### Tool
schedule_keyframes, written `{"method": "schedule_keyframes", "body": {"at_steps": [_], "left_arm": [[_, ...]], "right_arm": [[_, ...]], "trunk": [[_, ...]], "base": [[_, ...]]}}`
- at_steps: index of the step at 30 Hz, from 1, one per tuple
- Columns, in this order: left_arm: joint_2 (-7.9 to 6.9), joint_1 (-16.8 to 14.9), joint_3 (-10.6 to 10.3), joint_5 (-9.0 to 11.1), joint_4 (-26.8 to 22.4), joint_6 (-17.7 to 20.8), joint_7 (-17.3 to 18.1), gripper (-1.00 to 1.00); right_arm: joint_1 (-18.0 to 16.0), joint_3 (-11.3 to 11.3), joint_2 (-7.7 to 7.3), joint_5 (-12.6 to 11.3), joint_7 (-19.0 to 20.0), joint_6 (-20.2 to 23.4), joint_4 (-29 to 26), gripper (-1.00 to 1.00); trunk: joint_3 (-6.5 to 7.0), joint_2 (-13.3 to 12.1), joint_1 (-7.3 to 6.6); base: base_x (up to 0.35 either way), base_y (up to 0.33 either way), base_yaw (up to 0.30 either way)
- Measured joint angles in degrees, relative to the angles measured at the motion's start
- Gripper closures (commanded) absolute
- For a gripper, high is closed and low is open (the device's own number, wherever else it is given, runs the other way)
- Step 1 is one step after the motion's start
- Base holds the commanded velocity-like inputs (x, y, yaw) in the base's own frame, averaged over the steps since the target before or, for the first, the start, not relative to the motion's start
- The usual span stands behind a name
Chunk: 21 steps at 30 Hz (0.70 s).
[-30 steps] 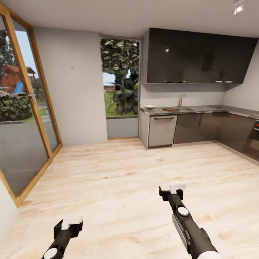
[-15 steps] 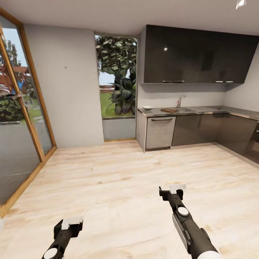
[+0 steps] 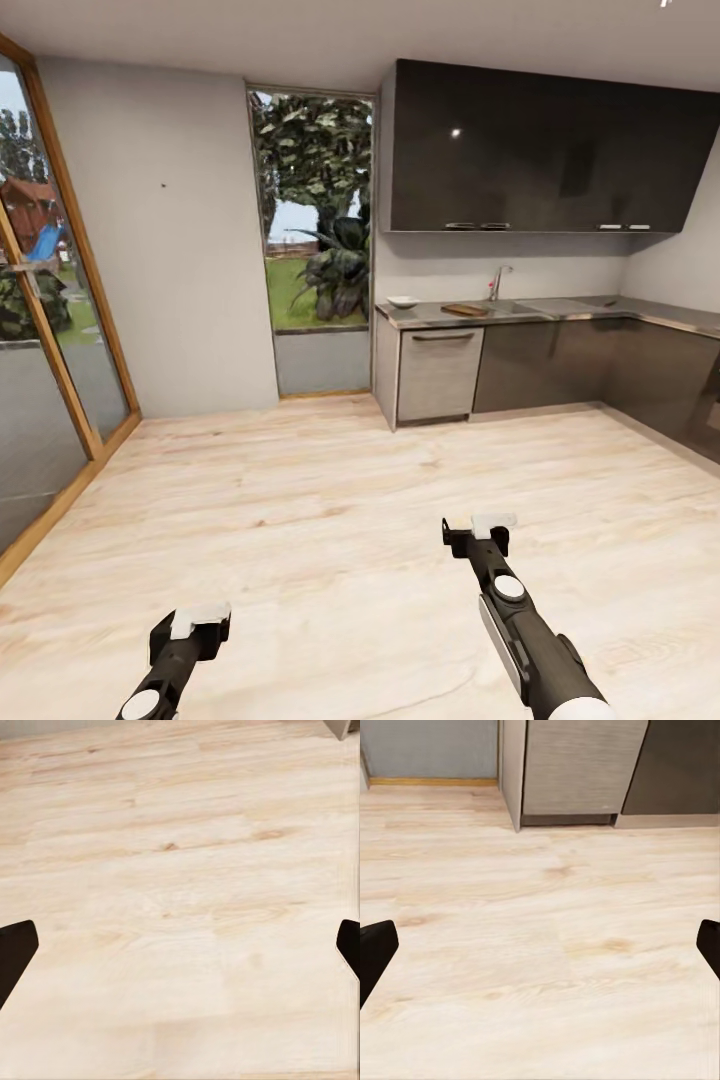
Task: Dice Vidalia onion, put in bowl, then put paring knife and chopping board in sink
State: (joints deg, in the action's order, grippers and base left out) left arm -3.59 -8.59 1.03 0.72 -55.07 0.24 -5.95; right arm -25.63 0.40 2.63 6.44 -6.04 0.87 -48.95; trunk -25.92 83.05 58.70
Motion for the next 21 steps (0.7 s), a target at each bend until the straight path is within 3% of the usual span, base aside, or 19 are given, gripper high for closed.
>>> {"method": "schedule_keyframes", "body": {"at_steps": [21], "left_arm": [[0.17,0.0,0.0,0.0,0.0,0.0,-0.1,-1.00]], "right_arm": [[0.0,0.0,0.00,0.0,-0.1,0.0,0.0,-1.00]], "trunk": [[0.00,0.0,0.00]], "base": [[0.280,-0.198,0.000]]}}
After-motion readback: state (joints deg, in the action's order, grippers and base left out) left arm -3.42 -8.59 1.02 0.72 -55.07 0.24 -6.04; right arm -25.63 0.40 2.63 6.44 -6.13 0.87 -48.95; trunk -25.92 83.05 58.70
